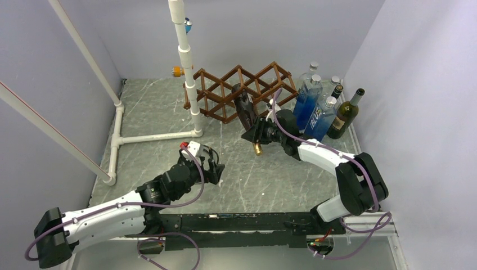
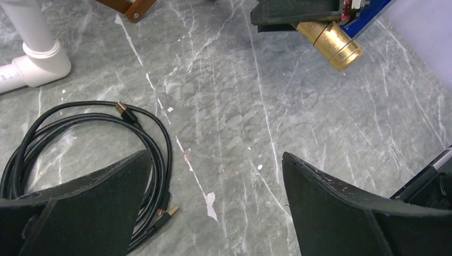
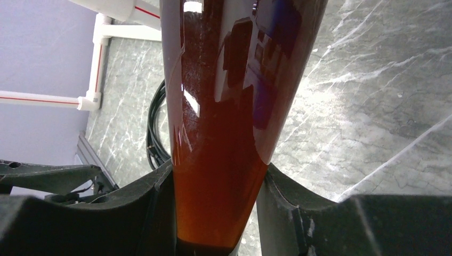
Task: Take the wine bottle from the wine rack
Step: Pick up the wine bottle from the wine rack.
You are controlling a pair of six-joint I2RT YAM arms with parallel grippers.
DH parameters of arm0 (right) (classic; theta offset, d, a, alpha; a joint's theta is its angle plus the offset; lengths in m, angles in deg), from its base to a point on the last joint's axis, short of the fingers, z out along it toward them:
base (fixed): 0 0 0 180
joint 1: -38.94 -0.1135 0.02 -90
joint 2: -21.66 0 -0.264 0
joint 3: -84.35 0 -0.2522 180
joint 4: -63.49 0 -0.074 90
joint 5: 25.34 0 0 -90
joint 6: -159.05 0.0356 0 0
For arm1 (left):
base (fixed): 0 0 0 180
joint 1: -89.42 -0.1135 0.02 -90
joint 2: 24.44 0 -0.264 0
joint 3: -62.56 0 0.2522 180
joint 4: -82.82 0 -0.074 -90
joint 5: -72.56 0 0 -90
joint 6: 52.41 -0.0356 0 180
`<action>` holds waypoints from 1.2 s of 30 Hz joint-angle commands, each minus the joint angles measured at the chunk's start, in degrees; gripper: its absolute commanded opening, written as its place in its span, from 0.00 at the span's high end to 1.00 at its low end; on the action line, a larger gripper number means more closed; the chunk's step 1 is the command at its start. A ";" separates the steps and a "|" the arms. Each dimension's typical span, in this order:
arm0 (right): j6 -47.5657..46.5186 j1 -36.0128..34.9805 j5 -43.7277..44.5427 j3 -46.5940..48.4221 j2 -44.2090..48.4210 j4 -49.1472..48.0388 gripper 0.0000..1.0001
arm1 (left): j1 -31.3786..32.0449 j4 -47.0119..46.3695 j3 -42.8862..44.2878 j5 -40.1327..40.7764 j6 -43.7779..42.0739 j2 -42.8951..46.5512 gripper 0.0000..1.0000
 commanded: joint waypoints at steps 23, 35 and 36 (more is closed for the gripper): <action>-0.68 0.65 -5.34 0.41 7.24 -7.67 1.00 | -13.07 -24.46 17.29 -3.94 1.98 -35.40 0.47; -0.61 0.64 -6.34 0.14 7.47 -7.68 1.00 | -17.56 -29.93 24.79 -11.64 7.23 -49.04 0.71; -0.61 0.64 -6.39 0.20 7.49 -7.47 1.00 | -17.83 -30.29 25.56 -12.49 7.49 -50.03 0.72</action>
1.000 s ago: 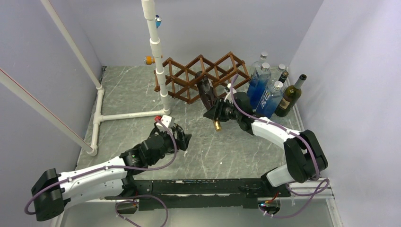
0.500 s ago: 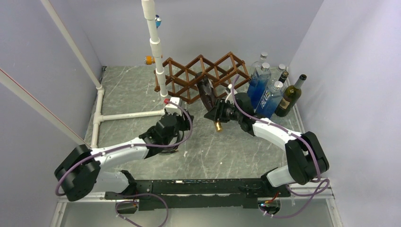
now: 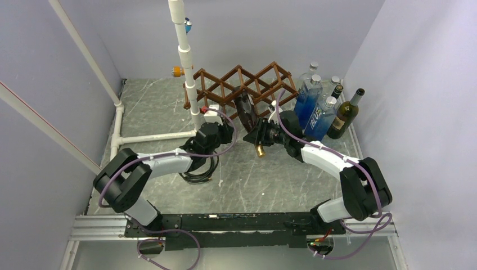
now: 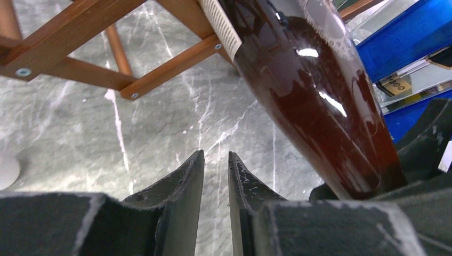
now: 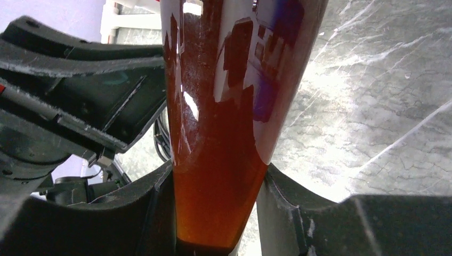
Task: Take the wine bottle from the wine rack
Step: Pick up the wine bottle from the wine rack.
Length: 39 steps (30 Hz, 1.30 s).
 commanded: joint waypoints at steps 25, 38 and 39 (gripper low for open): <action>-0.82 0.05 -5.76 3.86 4.93 -4.84 1.00 | -4.32 -14.15 11.00 -15.42 14.46 -16.47 0.74; -1.27 0.04 -8.04 5.27 6.37 0.04 1.00 | -4.31 -19.05 11.56 -17.65 18.96 -18.73 0.73; -1.45 0.07 -8.19 5.35 6.50 0.39 1.00 | -4.35 -19.85 11.50 -18.22 19.07 -18.81 0.73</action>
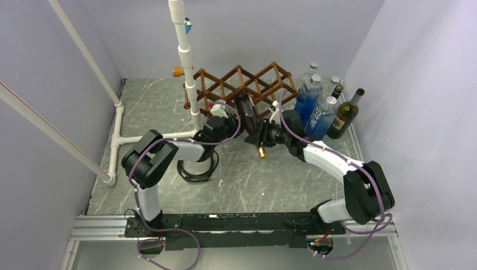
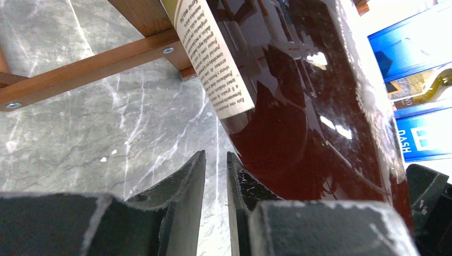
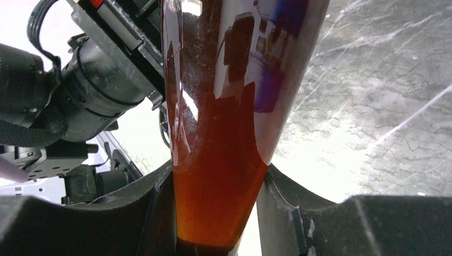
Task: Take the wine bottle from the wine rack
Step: Pick up the wine bottle from the wine rack.
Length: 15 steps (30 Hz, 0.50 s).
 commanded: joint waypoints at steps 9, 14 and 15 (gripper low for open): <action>-2.61 -0.45 -8.11 5.27 6.39 -0.03 1.00 | -0.05 -10.67 1.15 -5.31 2.06 1.00 0.73; -3.46 -0.45 -9.34 6.31 7.07 2.64 1.00 | -0.05 -12.83 -0.01 -6.33 2.78 1.47 0.73; -3.56 -0.43 -9.53 6.47 7.14 3.24 1.00 | -0.06 -13.27 -0.12 -6.61 2.96 1.56 0.73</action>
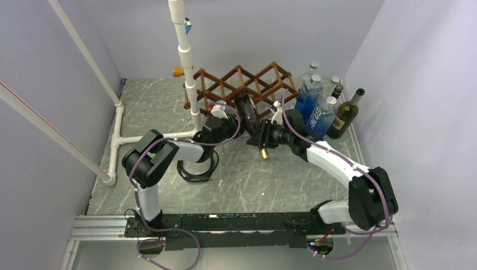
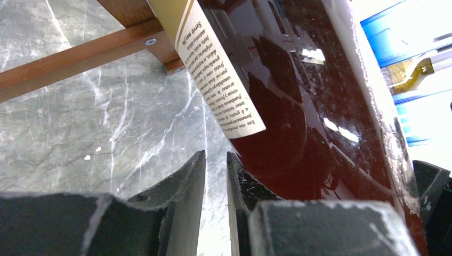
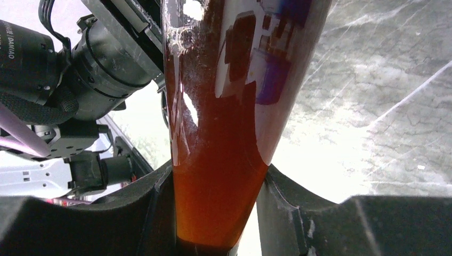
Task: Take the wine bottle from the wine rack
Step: Pick up the wine bottle from the wine rack.
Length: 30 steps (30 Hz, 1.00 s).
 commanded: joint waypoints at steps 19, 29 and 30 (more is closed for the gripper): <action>-2.60 -0.80 -10.02 6.82 6.78 1.50 1.00 | 1.46 -12.82 -0.21 -5.46 3.19 4.31 0.72; -2.91 -0.87 -10.46 7.63 8.36 3.01 1.00 | 2.03 -12.49 0.23 -6.12 3.46 5.56 0.71; -3.00 -0.85 -10.54 7.63 8.50 3.21 1.00 | 2.10 -12.47 0.24 -6.13 3.50 5.66 0.71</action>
